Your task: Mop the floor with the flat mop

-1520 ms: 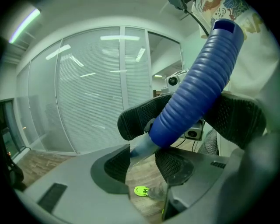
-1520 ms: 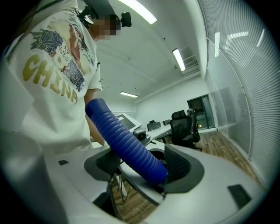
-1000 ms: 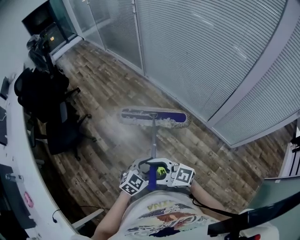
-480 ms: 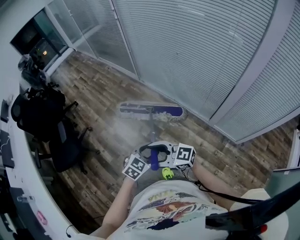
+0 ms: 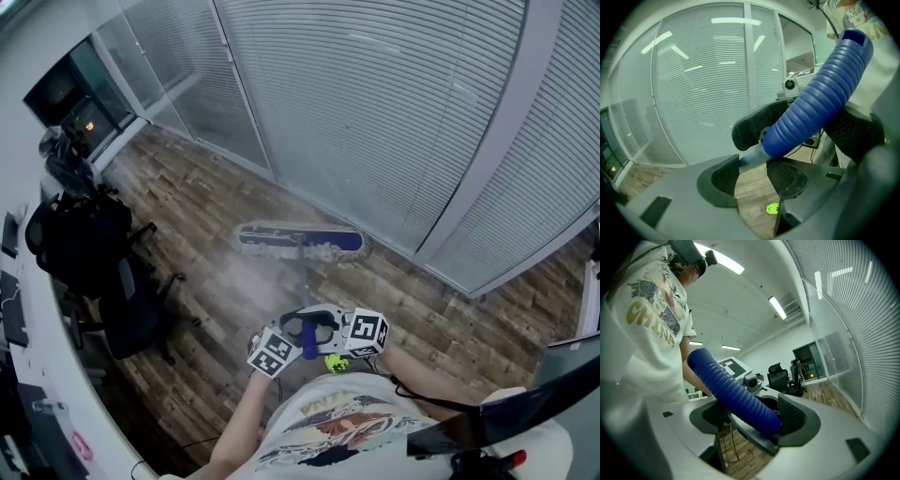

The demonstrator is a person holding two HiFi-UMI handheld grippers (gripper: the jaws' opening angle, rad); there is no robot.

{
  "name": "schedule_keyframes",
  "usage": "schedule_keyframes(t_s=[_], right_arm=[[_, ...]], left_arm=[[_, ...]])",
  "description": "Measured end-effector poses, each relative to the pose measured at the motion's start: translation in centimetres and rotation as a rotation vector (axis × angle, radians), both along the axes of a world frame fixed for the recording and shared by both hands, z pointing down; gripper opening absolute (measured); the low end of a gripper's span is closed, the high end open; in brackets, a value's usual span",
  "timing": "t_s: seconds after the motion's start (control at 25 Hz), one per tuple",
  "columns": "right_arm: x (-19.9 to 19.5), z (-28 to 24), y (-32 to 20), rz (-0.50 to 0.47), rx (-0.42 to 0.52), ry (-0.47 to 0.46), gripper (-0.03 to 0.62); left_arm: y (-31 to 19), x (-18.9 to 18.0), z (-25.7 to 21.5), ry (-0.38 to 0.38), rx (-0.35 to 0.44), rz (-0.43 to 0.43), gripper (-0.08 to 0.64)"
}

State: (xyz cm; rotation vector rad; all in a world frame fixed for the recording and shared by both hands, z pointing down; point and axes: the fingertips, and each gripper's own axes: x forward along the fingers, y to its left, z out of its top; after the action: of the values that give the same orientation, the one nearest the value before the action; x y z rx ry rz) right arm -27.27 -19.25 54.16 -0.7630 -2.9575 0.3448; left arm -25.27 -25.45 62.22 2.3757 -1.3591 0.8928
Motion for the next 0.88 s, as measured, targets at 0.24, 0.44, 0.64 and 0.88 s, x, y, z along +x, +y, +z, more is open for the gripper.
schedule_keyframes(t_s=[0.24,0.44,0.64,0.88], right_arm=[[2.5,0.2,7.3,-0.015,0.012,0.015,0.294],[5.2,0.5,16.5,-0.047,0.026,0.047,0.295],[7.8,0.9,24.4,-0.063,0.039,0.071,0.298],[12.0,0.2,29.9,-0.081,0.030,0.068,0.298]], left_arm=[[7.2,2.5,0.0,0.036,0.015,-0.033,0.160],[16.3,5.3,0.2,0.084,0.030,-0.075,0.160],[24.1,7.9,0.6,0.106,0.034,-0.100,0.160],[29.6,12.2,0.0,0.109,0.022,-0.112,0.160]])
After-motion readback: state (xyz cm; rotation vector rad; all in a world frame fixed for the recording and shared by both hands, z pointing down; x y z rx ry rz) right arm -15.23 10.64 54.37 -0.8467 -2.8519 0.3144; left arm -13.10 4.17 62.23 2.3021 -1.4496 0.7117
